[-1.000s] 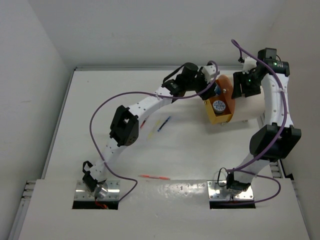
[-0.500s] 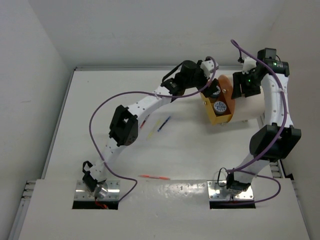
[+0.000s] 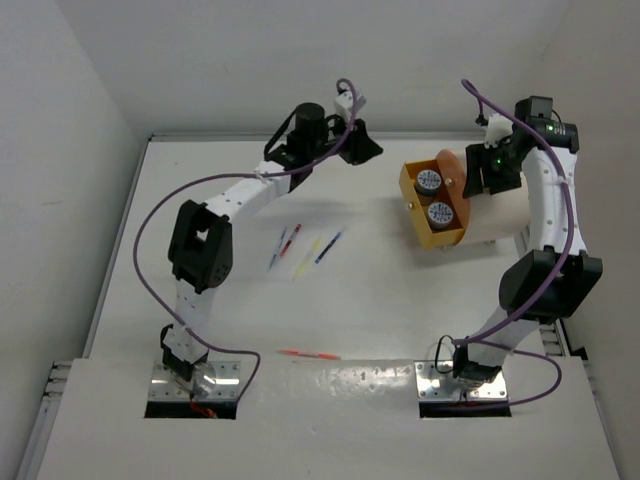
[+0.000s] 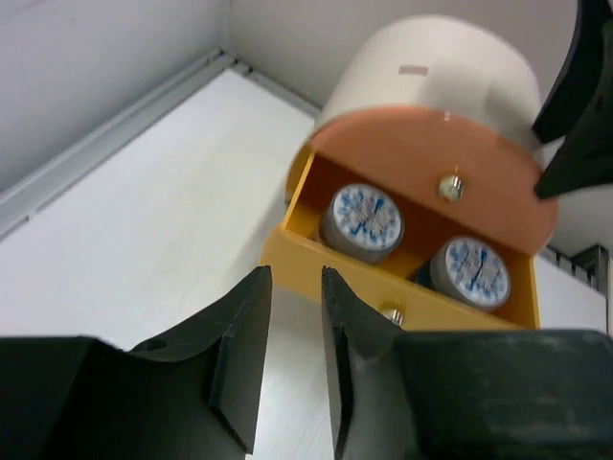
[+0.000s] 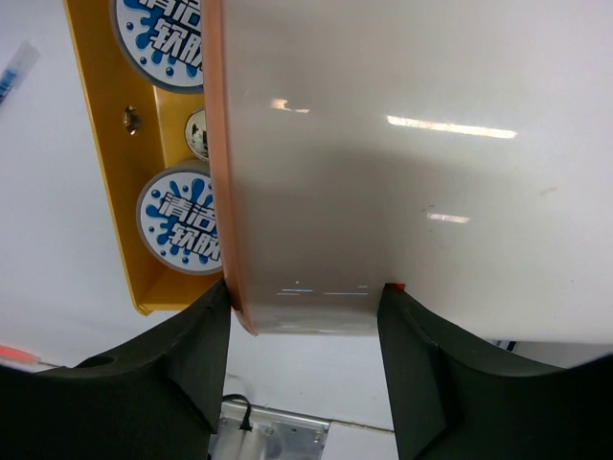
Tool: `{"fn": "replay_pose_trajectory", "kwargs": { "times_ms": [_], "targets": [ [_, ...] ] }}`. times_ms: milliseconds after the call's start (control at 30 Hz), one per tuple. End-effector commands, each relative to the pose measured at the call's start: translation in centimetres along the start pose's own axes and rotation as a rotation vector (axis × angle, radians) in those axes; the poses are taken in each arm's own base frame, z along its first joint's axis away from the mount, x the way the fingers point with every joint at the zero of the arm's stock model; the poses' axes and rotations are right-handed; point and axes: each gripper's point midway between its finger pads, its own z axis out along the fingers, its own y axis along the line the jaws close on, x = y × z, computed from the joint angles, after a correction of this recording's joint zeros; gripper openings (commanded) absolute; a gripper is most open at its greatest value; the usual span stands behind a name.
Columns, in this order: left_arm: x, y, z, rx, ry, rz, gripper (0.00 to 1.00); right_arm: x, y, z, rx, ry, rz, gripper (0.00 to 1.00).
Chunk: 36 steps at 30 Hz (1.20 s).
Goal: Sort the stationery into containers
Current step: Close the drawer in the storage box.
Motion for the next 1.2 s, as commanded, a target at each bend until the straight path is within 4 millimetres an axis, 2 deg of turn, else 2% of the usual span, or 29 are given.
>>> {"fn": "replay_pose_trajectory", "kwargs": {
  "times_ms": [0, 33, 67, 133, 200, 400, 500, 533, 567, 600, 767, 900, 1000, 1033, 1067, 1167],
  "targets": [
    [-0.4, -3.9, -1.8, 0.157, -0.017, 0.013, 0.37, 7.0, 2.5, 1.6, -0.117, 0.328, 0.062, 0.5],
    [0.4, -3.9, -2.0, 0.162, 0.001, 0.014, 0.47, 7.1, 2.5, 1.6, -0.121, 0.328, 0.063, 0.49],
    [2.0, -4.1, -2.1, 0.168, 0.03, 0.003, 0.53, 7.1, 2.5, 1.7, -0.121, 0.331, 0.065, 0.48],
    [3.4, -4.1, -2.2, 0.159, 0.047, 0.017, 0.64, 7.2, 2.5, 1.7, -0.123, 0.337, 0.065, 0.47],
    [4.3, -4.6, -1.8, 0.179, 0.053, 0.043, 0.66, 7.5, 2.6, 1.8, -0.126, 0.347, 0.067, 0.46],
    [6.9, -6.5, 0.3, 0.239, 0.069, 0.076, 0.65, 7.6, 2.5, 1.9, -0.127, 0.359, 0.067, 0.46],
    [6.6, -6.5, 1.2, 0.233, 0.052, 0.101, 0.62, 7.7, 2.5, 1.9, -0.128, 0.364, 0.064, 0.46],
    [7.3, -6.2, 1.7, 0.227, 0.061, 0.104, 0.59, 7.8, 2.5, 2.0, -0.129, 0.367, 0.064, 0.46],
    [7.1, -6.2, 2.0, 0.228, 0.053, 0.112, 0.58, 7.8, 2.5, 2.0, -0.129, 0.368, 0.063, 0.46],
    [8.1, -5.8, 2.4, 0.229, 0.067, 0.108, 0.56, 7.8, 2.5, 2.0, -0.129, 0.371, 0.063, 0.46],
    [9.6, -6.0, 3.4, 0.244, 0.081, 0.131, 0.45, 7.8, 2.4, 2.1, -0.129, 0.376, 0.058, 0.46],
    [10.2, -6.4, 4.2, 0.247, 0.074, 0.147, 0.42, 7.9, 2.4, 2.3, -0.132, 0.38, 0.057, 0.46],
    [10.1, -6.9, 4.9, 0.271, 0.059, 0.148, 0.42, 8.1, 2.5, 2.5, -0.137, 0.389, 0.058, 0.46],
    [9.4, -7.2, 5.2, 0.285, 0.045, 0.155, 0.42, 8.1, 2.5, 2.6, -0.139, 0.39, 0.058, 0.46],
    [10.1, -7.4, 5.7, 0.293, 0.053, 0.149, 0.42, 8.3, 2.5, 2.6, -0.139, 0.393, 0.056, 0.46],
    [9.9, -8.1, 6.6, 0.316, 0.037, 0.154, 0.42, 8.2, 2.5, 2.7, -0.143, 0.392, 0.052, 0.45]
  ]
}}
